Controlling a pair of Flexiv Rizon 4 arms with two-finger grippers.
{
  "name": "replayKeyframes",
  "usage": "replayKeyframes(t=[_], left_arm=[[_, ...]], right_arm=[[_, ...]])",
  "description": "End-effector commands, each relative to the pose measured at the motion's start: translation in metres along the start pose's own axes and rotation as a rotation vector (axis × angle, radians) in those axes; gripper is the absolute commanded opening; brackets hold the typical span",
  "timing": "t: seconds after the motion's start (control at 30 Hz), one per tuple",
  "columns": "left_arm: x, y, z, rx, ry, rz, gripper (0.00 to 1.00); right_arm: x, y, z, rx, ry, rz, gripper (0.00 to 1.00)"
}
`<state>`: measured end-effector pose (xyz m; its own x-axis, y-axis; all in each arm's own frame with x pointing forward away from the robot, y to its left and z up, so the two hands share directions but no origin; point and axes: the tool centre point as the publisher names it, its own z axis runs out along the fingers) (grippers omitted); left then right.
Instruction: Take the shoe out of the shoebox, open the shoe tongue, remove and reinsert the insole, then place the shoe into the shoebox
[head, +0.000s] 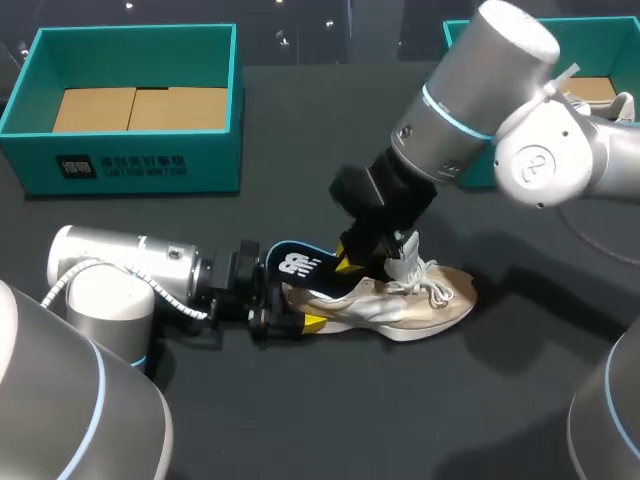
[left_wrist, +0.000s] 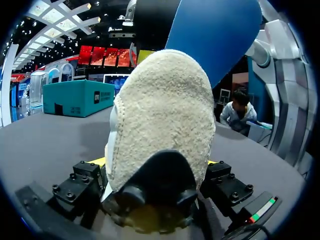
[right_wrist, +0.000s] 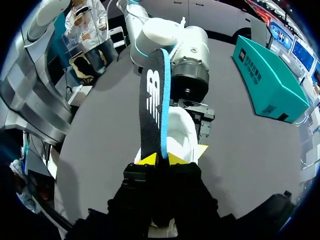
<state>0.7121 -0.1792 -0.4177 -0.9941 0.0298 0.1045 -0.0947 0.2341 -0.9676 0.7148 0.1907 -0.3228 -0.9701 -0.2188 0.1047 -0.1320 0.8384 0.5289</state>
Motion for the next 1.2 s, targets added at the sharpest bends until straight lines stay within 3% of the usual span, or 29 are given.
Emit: replayKeyframes(t=[0.03,0.33,0.7,1.2], left_arm=[[-0.001,0.002,0.001,-0.001,-0.002,0.0,0.0],[-0.001,0.002,0.001,-0.001,-0.002,0.0,0.0],[-0.001,0.002,0.001,-0.001,-0.002,0.0,0.0],[-0.001,0.002,0.001,-0.001,-0.002,0.0,0.0]], right_arm=[[-0.009,-0.001,0.003,-0.046,0.072,0.044,0.38],[-0.007,0.005,-0.003,-0.11,0.17,0.103,0.45],[-0.012,0.015,0.008,-0.096,0.271,0.187,0.51],[-0.001,0.01,0.019,-0.098,0.347,0.262,0.42]])
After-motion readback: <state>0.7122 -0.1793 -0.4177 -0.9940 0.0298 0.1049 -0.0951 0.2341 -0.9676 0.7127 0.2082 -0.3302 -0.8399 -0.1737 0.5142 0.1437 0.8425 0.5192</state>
